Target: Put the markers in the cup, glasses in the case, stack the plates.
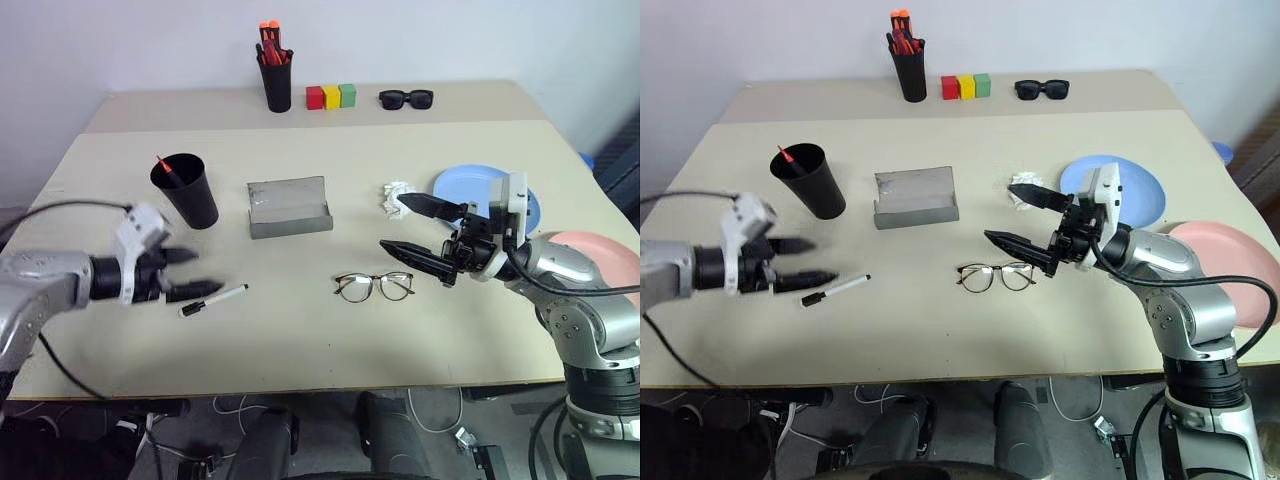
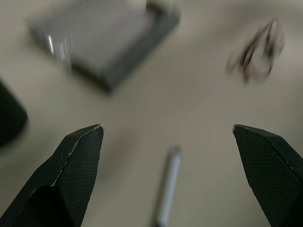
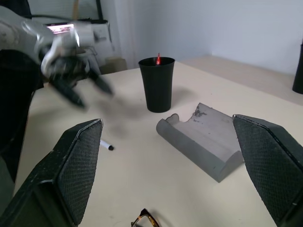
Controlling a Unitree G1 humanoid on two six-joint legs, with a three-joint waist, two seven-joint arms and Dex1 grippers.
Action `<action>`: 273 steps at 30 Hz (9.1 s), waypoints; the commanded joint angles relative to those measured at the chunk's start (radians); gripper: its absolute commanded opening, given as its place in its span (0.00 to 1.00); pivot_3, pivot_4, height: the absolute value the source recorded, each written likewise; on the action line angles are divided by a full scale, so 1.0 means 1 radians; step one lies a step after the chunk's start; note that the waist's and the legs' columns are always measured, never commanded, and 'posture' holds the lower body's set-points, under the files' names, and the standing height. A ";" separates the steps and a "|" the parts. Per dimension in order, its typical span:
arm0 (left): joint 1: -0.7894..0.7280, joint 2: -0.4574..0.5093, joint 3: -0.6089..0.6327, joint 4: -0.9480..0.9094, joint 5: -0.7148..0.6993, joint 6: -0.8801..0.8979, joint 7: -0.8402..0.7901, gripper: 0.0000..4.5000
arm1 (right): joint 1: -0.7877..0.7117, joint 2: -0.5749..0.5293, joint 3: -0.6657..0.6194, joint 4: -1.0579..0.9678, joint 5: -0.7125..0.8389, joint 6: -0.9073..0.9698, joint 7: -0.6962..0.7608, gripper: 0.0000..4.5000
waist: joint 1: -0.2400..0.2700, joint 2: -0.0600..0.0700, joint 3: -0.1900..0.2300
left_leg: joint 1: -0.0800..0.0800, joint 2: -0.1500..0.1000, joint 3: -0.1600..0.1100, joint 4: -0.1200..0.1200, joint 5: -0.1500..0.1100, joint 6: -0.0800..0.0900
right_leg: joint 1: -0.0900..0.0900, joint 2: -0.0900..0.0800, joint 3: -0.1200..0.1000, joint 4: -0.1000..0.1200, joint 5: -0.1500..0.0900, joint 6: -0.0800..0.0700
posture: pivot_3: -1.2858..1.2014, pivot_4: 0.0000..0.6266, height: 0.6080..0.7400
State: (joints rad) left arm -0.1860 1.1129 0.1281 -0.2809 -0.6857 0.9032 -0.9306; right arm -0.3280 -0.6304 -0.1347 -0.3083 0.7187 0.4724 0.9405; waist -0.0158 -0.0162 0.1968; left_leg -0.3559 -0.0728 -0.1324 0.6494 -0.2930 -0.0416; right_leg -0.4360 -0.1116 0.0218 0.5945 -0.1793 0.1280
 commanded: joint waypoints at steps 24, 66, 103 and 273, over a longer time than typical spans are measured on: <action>-0.036 0.057 -0.285 0.033 0.327 -0.151 -0.200 0.36 | 0.015 -0.020 -0.012 -0.041 -0.044 -0.028 0.015 1.00 | 0.001 0.000 0.000 | 0.000 0.000 0.001 -0.001 0.000 0.000 | 0.000 -0.001 0.000 -0.001 0.000 0.000 | 0.52 0.24 1.00; -0.421 -0.637 0.243 0.603 0.328 -1.025 0.486 0.01 | -0.015 -0.005 -0.010 -0.001 -0.078 -0.057 0.009 1.00 | 0.005 -0.002 -0.001 | -0.001 -0.002 -0.001 0.003 0.000 -0.001 | 0.001 -0.002 -0.001 -0.001 0.001 0.000 | 0.52 0.24 1.00; -0.353 -0.656 0.163 0.518 0.308 -0.972 0.392 0.99 | -0.026 -0.001 0.004 0.019 -0.111 -0.080 0.028 1.00 | 0.005 -0.002 -0.001 | 0.000 -0.002 -0.001 0.002 0.000 -0.001 | 0.001 -0.002 -0.001 -0.001 0.001 0.000 | 0.52 0.24 1.00; -0.591 -0.665 0.233 1.035 0.394 -1.390 0.345 0.02 | -0.024 0.003 0.006 0.028 -0.091 -0.077 0.017 1.00 | 0.005 -0.003 -0.001 | 0.000 -0.003 -0.001 0.003 0.001 -0.002 | 0.001 -0.002 -0.001 0.000 0.001 0.001 | 0.52 0.24 1.00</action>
State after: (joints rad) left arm -0.7540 0.4454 0.3674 0.7574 -0.2869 -0.4605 -0.5809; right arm -0.3488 -0.6102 -0.1058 -0.2412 0.6233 0.4098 0.9518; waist -0.0112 -0.0192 0.1956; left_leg -0.3562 -0.0756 -0.1333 0.6526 -0.2920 -0.0432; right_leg -0.4346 -0.1135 0.0207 0.5942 -0.1778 0.1290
